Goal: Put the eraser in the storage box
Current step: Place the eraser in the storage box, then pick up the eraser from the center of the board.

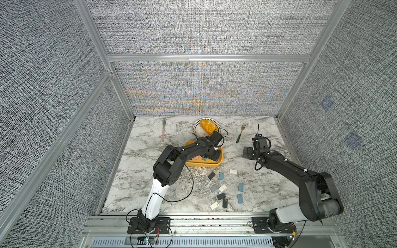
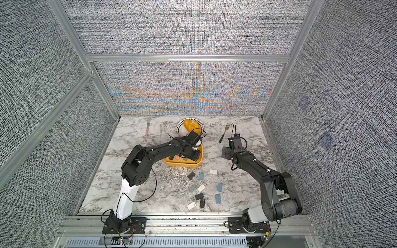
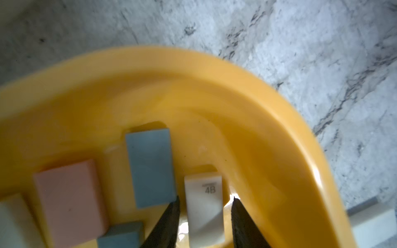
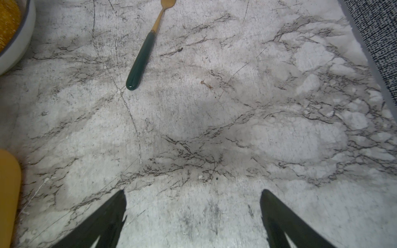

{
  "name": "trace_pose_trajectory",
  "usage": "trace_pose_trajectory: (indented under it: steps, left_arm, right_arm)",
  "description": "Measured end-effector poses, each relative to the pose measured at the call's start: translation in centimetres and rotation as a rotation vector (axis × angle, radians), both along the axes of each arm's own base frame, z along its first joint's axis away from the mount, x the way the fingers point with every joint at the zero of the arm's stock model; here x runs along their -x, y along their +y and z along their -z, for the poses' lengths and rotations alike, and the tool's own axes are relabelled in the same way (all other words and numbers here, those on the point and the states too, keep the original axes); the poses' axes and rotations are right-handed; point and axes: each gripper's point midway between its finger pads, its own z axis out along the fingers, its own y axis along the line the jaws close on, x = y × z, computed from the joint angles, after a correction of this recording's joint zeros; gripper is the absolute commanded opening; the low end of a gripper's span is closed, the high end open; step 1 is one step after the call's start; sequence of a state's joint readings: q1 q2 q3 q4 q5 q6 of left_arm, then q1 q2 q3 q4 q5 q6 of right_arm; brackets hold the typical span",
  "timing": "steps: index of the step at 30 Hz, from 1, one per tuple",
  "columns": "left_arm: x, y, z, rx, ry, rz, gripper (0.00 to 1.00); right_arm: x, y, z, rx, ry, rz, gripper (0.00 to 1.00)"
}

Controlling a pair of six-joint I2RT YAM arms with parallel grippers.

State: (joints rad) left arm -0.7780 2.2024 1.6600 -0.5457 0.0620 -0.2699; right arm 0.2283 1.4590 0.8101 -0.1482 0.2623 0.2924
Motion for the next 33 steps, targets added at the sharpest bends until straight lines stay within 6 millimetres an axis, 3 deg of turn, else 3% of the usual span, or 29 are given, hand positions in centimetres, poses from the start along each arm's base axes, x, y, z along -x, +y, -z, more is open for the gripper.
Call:
trace_pose_trajectory:
  steps: [8, 14, 17, 21, 25, 30, 33]
  left_arm:
    - [-0.4, -0.3, -3.9, 0.05, -0.055, -0.001, 0.53]
    - [-0.4, 0.4, -7.9, 0.083, -0.122, -0.014, 0.59]
    - [-0.5, 1.3, -11.6, 0.106, -0.199, -0.033, 0.64]
    - [-0.5, 4.1, -16.9, 0.129, -0.324, -0.083, 0.75]
    - [-0.9, 8.3, -20.5, 0.113, -0.434, -0.168, 0.96]
    - [-0.9, 13.6, -22.3, 0.078, -0.51, -0.272, 1.0]
    - [-0.8, 17.0, -21.8, 0.045, -0.518, -0.334, 1.0]
  right_arm:
    - [0.7, 2.3, -0.8, -0.003, -0.011, -0.052, 0.98]
    - [2.7, 6.9, -2.1, -0.013, -0.029, -0.153, 0.98]
    - [4.4, 9.4, -2.1, -0.03, -0.011, -0.203, 0.98]
    - [6.8, 12.4, -2.2, -0.066, 0.01, -0.26, 0.97]
    - [9.3, 15.0, -1.1, -0.082, 0.066, -0.304, 0.96]
    - [11.7, 17.1, 1.0, -0.068, 0.154, -0.322, 0.93]
    - [12.8, 17.6, 2.1, -0.067, 0.194, -0.314, 0.9]
